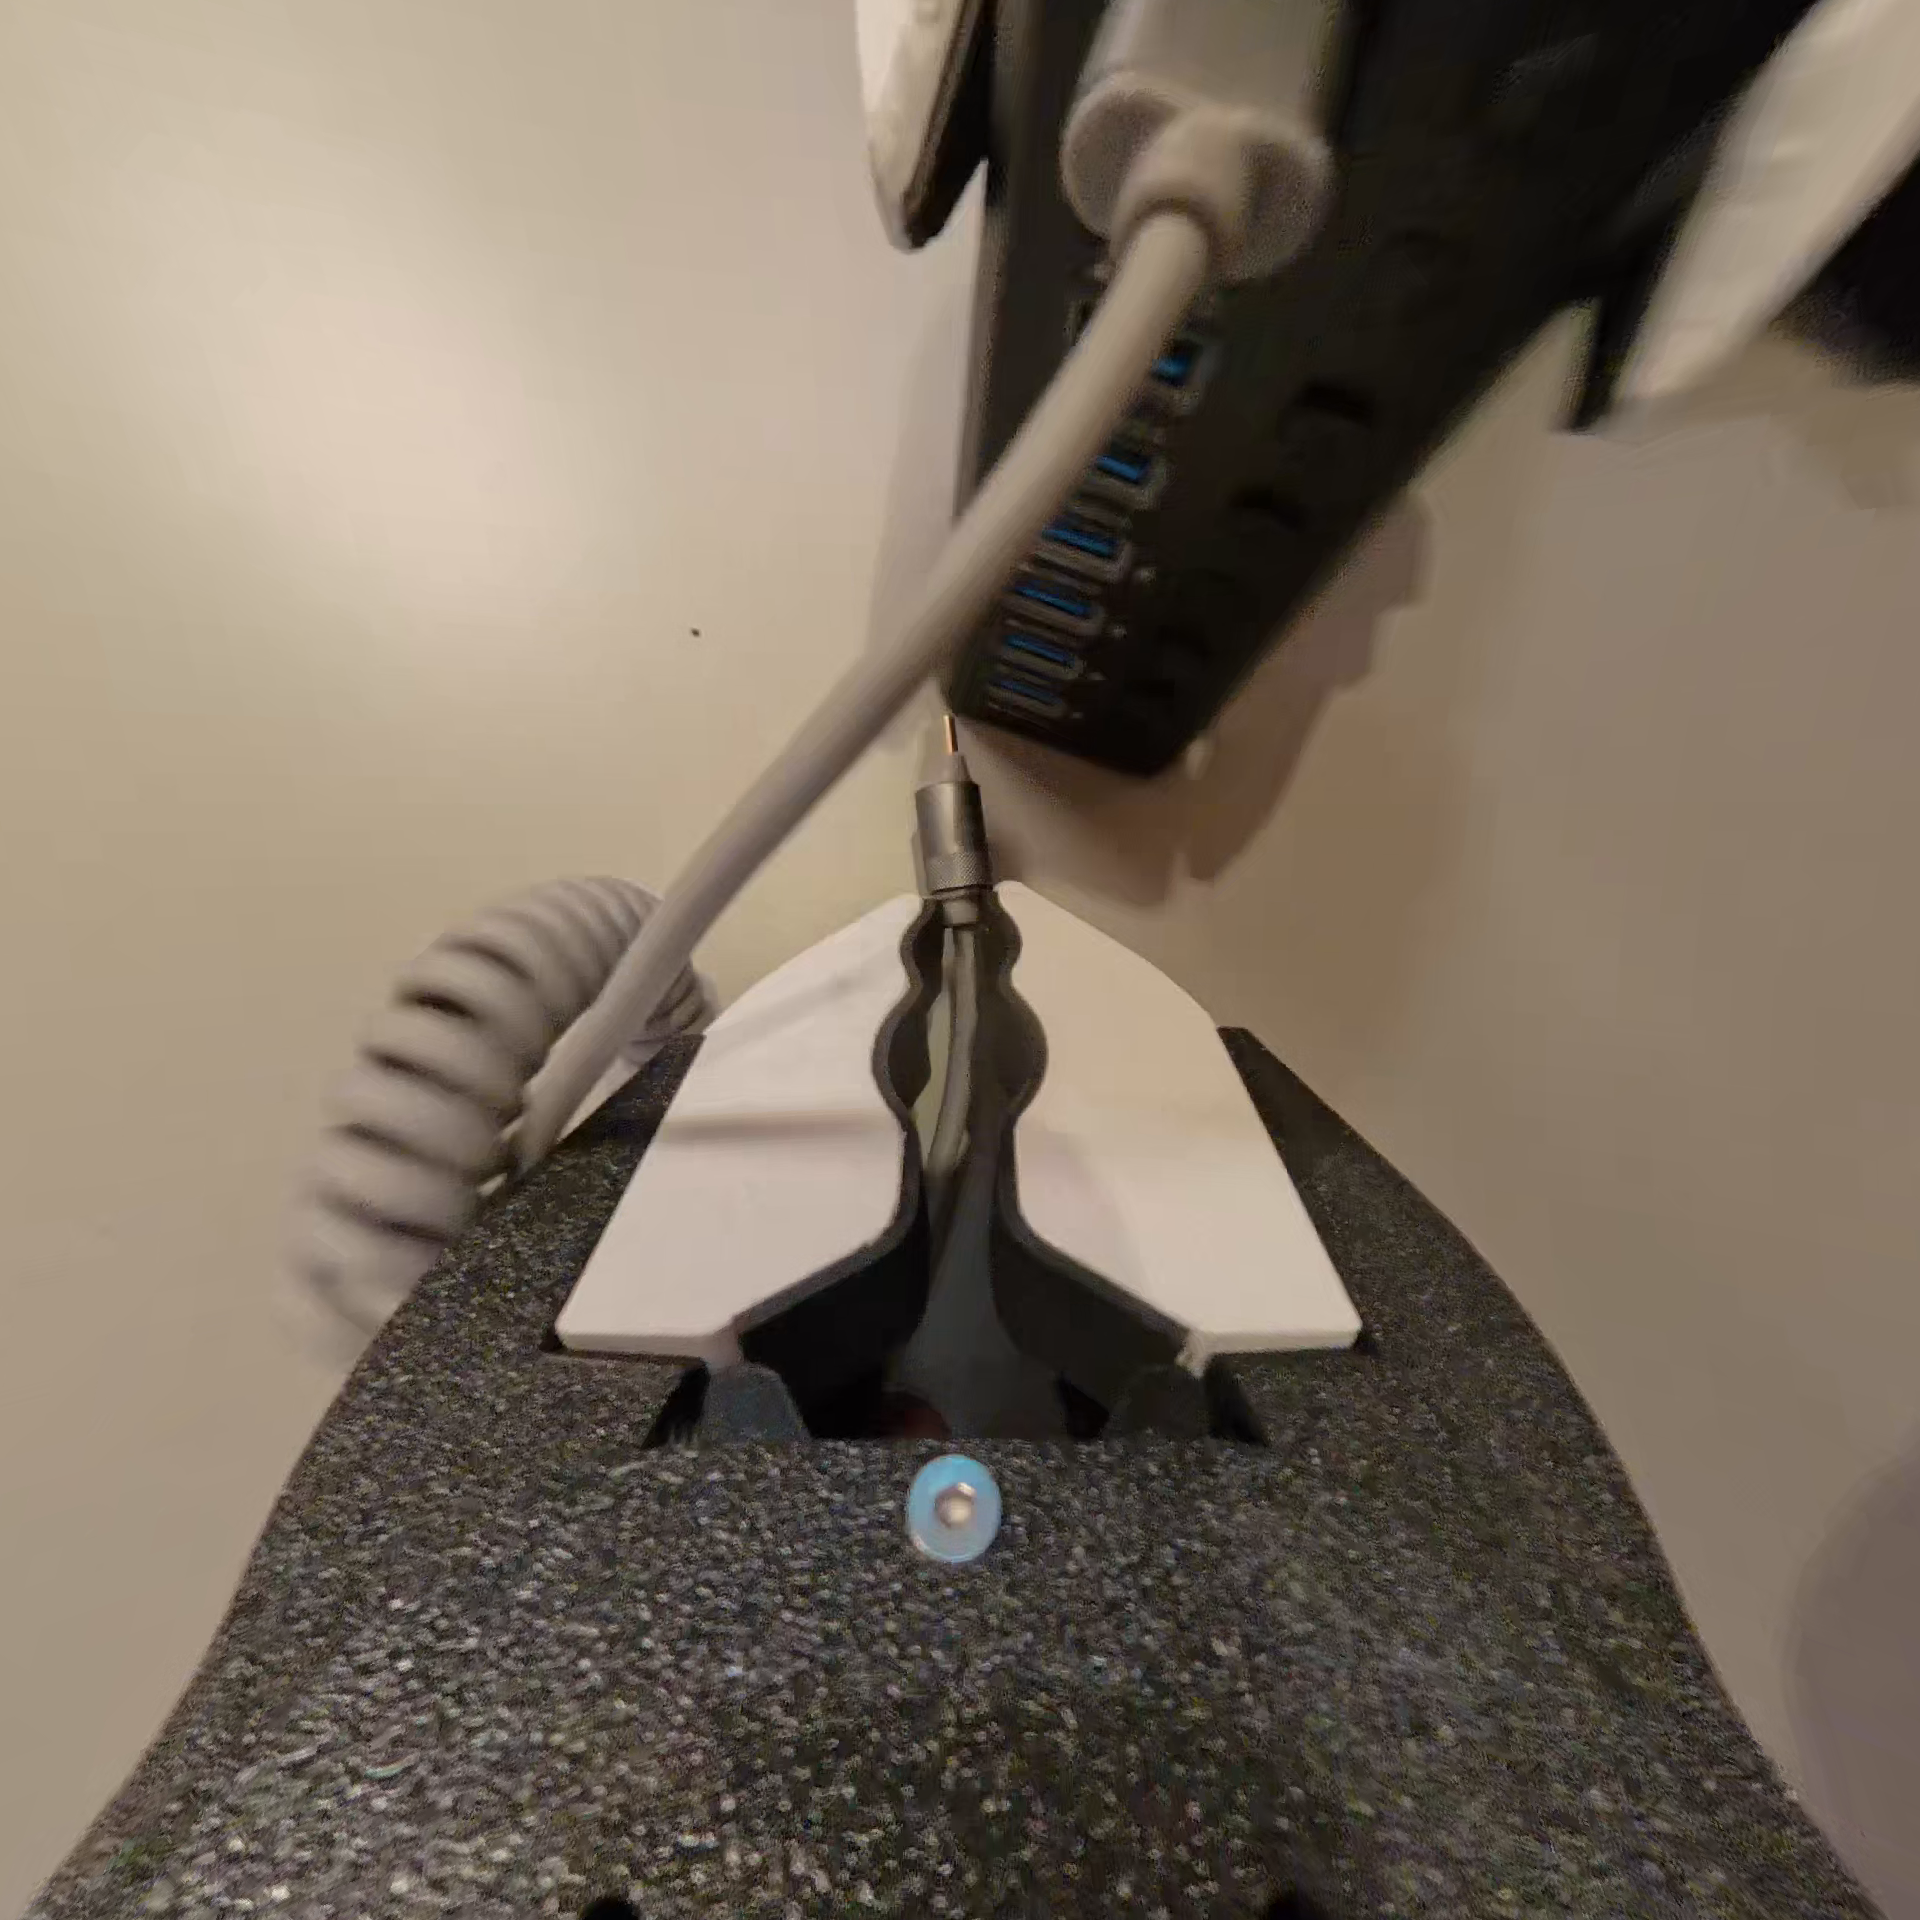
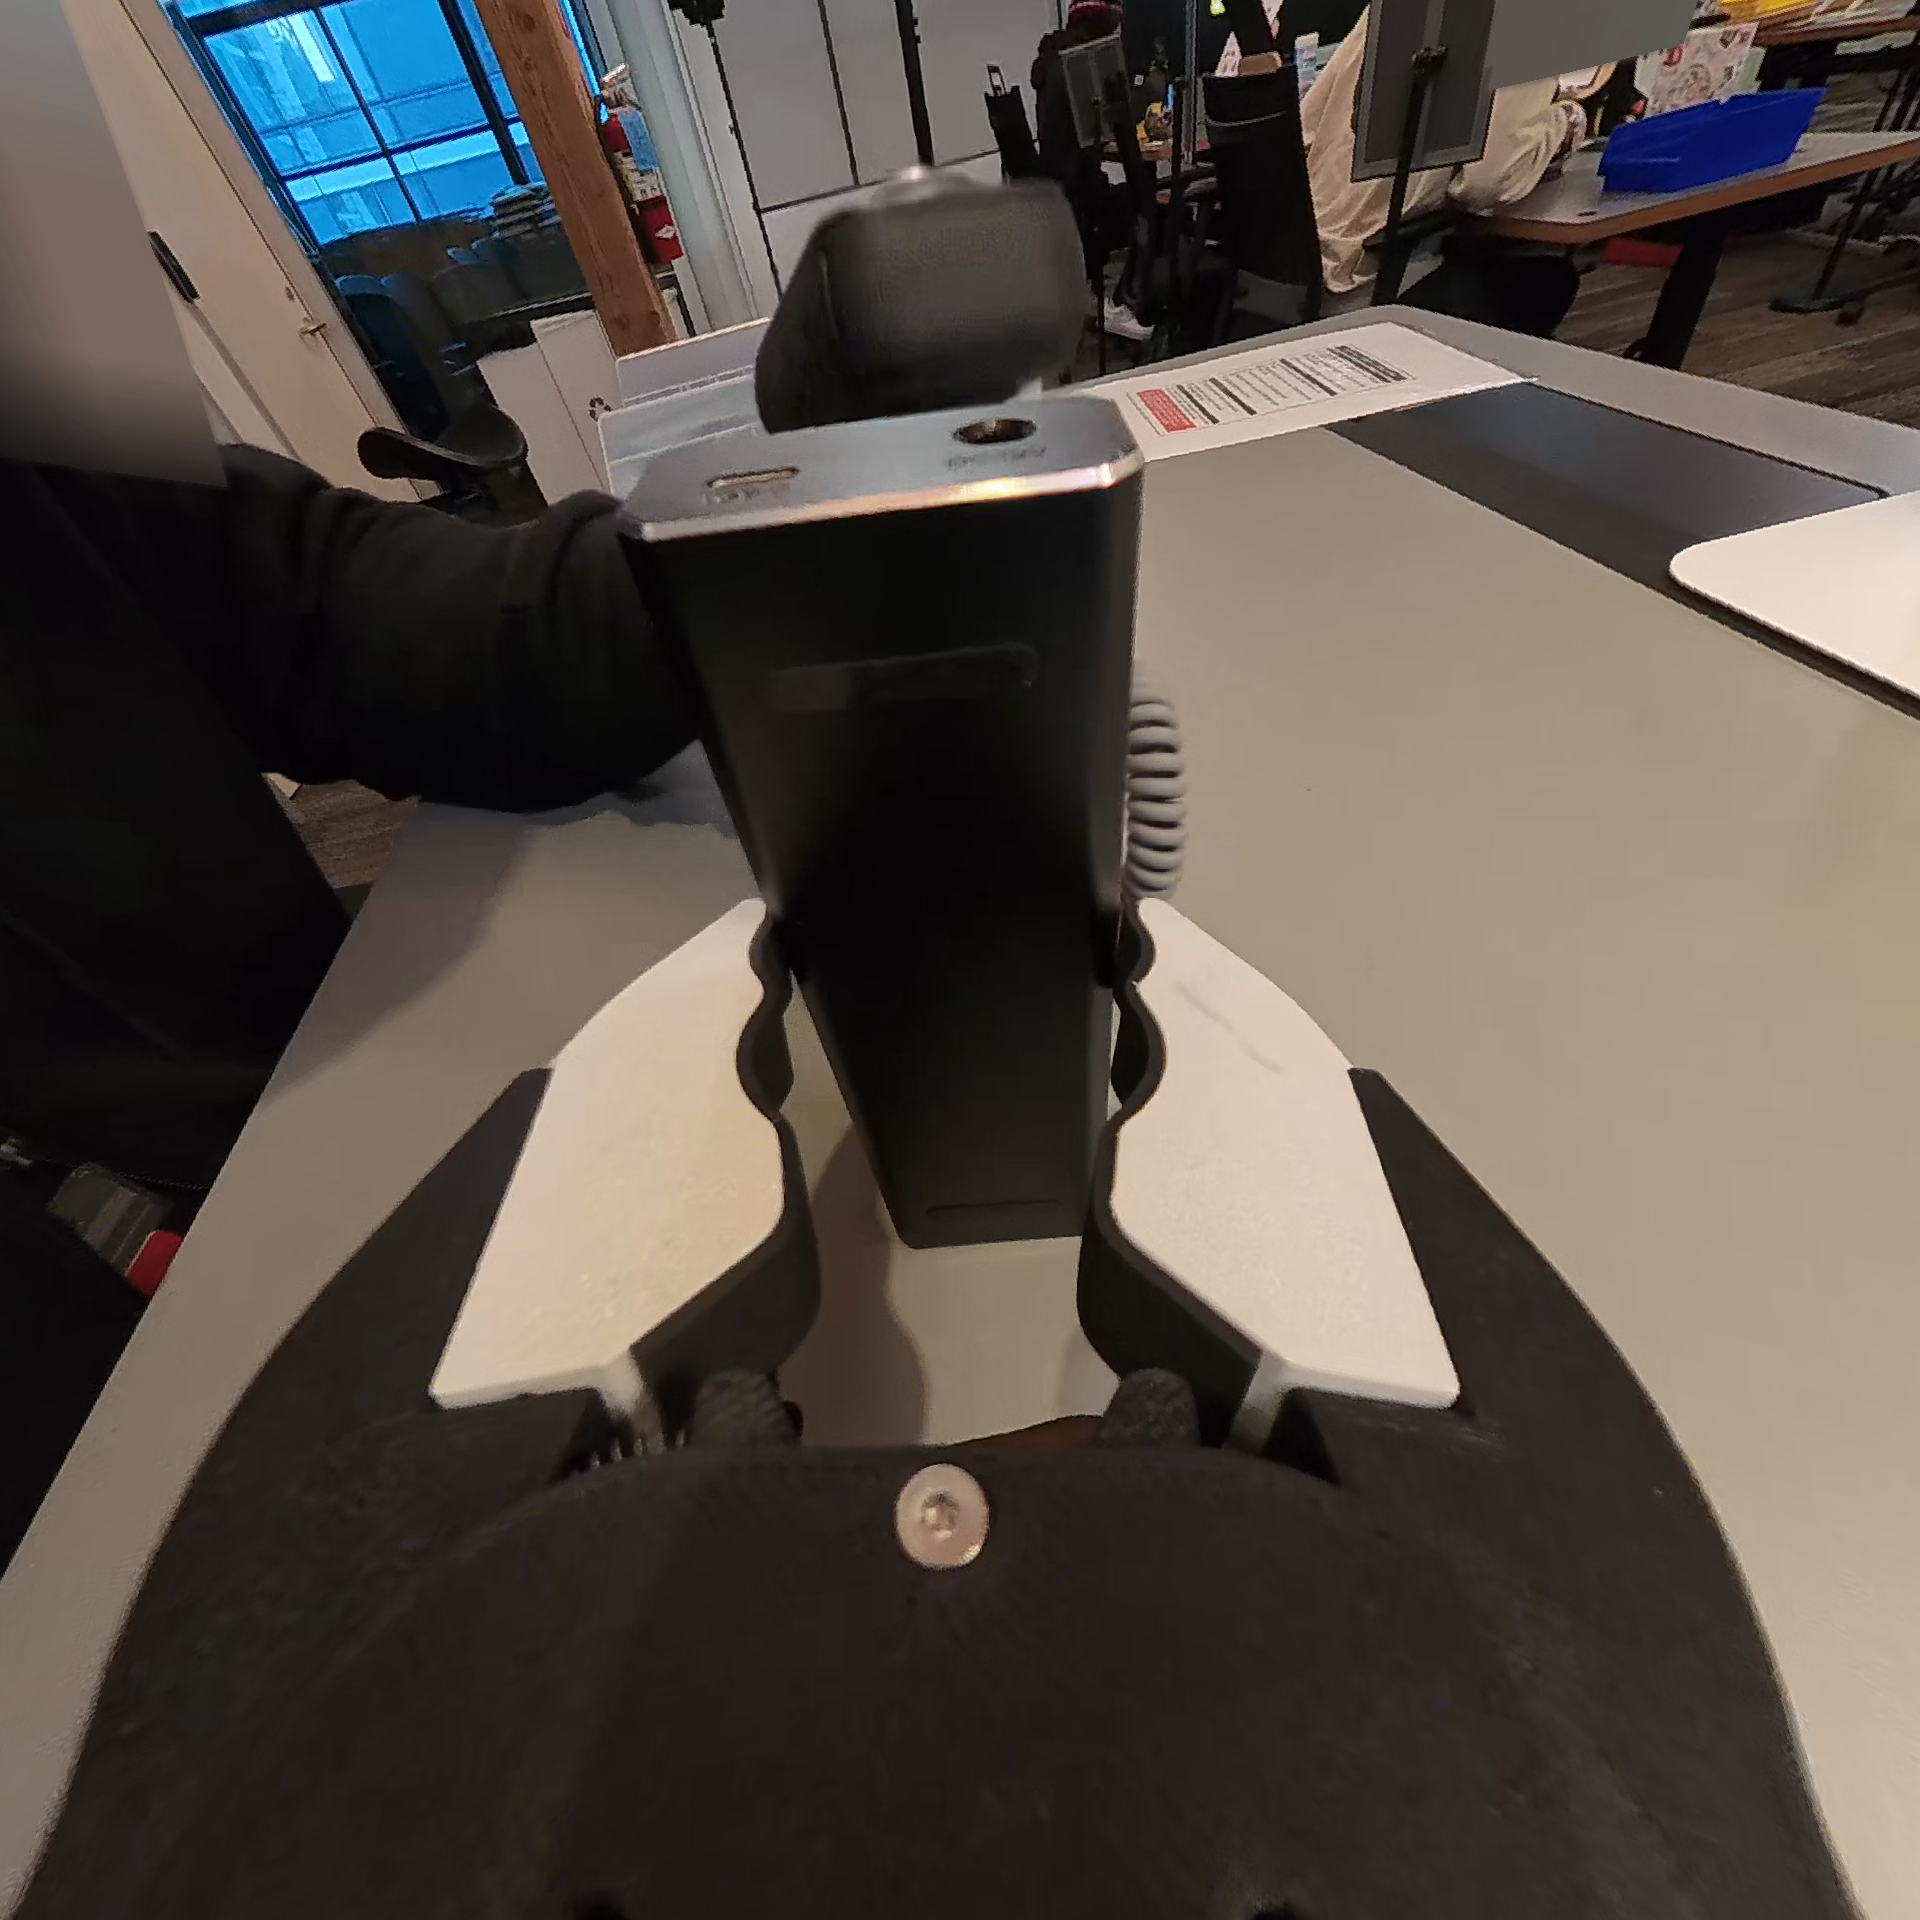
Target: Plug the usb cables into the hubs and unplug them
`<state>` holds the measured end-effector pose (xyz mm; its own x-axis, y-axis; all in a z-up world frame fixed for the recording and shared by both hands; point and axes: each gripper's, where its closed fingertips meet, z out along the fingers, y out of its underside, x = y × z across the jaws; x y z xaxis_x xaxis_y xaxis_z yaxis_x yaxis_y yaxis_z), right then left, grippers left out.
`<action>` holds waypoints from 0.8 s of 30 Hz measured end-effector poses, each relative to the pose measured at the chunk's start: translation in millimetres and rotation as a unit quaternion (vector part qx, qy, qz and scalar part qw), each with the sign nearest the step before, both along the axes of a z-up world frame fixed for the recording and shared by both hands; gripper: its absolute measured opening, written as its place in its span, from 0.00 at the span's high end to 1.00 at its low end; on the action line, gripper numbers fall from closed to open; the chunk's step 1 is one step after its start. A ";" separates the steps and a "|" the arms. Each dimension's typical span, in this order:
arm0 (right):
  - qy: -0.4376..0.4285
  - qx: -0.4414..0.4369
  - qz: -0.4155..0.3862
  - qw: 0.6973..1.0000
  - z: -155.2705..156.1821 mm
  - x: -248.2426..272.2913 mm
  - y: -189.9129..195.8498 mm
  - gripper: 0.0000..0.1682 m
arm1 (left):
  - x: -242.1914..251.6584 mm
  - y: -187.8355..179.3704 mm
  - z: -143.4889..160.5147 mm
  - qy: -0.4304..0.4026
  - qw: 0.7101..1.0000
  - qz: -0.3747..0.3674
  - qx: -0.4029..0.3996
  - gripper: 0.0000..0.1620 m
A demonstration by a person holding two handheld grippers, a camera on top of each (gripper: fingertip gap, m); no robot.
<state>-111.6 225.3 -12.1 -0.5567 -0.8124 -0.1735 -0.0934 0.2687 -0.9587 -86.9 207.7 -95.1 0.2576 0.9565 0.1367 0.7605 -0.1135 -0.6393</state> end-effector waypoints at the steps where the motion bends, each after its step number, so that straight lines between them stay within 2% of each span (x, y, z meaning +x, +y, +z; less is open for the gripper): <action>1: 0.002 -0.001 0.001 1.000 -0.1 0.4 0.2 0.65 | 5.6 2.8 8.5 0.015 0.999 -0.003 0.032 0.96; 4: 0.006 -0.004 0.004 1.000 -0.4 2.1 0.7 0.65 | 19.0 5.4 41.7 0.077 0.994 -0.019 0.077 0.96; 9: -0.012 0.002 0.010 1.000 1.3 2.2 0.0 0.65 | 33.8 19.7 95.2 0.168 0.981 -0.074 0.061 0.96; 13: -0.019 -0.002 0.031 0.999 2.3 7.1 4.1 0.65 | 28.5 16.0 109.7 0.205 0.972 -0.091 -0.071 0.96; 17: -0.018 -0.011 0.042 0.999 2.4 11.0 6.7 0.65 | 17.1 15.1 106.4 0.205 0.959 -0.091 -0.174 0.96; 24: -0.039 -0.006 0.043 0.998 3.2 6.5 6.7 0.65 | -4.0 0.5 110.0 0.219 0.909 -0.045 -0.350 0.96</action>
<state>-105.1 232.0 -8.8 -0.4699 -0.8591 -0.2031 -0.0406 0.2509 -0.9672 -90.9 208.2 14.9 0.2219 0.7416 -0.6331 0.4174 -0.6590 -0.6257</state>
